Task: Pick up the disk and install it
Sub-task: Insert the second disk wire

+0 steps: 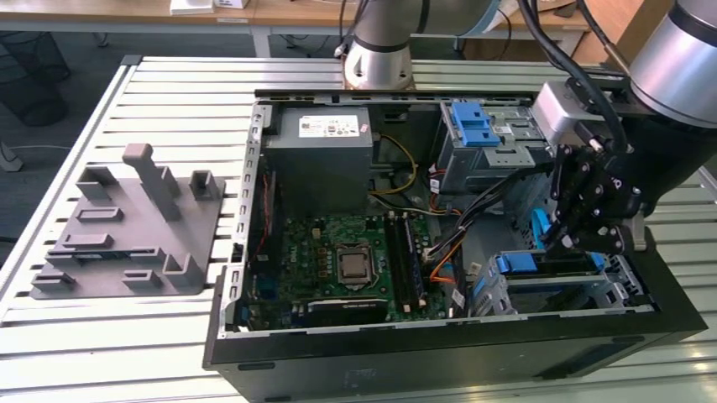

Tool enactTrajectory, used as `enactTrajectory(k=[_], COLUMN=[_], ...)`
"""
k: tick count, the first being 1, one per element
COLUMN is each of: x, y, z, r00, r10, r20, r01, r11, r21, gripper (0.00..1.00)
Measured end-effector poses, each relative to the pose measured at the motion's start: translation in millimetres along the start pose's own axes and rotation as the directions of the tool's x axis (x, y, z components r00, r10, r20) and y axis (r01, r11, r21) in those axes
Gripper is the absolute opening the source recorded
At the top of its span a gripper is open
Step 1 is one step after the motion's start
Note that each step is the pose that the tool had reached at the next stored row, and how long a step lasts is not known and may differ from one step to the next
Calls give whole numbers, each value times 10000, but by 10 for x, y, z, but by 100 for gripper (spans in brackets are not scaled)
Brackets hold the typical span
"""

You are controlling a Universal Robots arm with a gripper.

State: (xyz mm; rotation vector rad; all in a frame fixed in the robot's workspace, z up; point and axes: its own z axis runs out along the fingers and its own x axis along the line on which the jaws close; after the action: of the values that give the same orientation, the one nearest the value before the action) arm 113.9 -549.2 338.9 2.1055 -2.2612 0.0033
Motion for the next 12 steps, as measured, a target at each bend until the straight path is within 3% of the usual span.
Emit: enactTrajectory(k=[12], x=[-4], y=[-36], z=[33], r00=[10000], r10=[-4], r20=[57], r01=[4], r11=[10000], r21=[-53], gripper=[16])
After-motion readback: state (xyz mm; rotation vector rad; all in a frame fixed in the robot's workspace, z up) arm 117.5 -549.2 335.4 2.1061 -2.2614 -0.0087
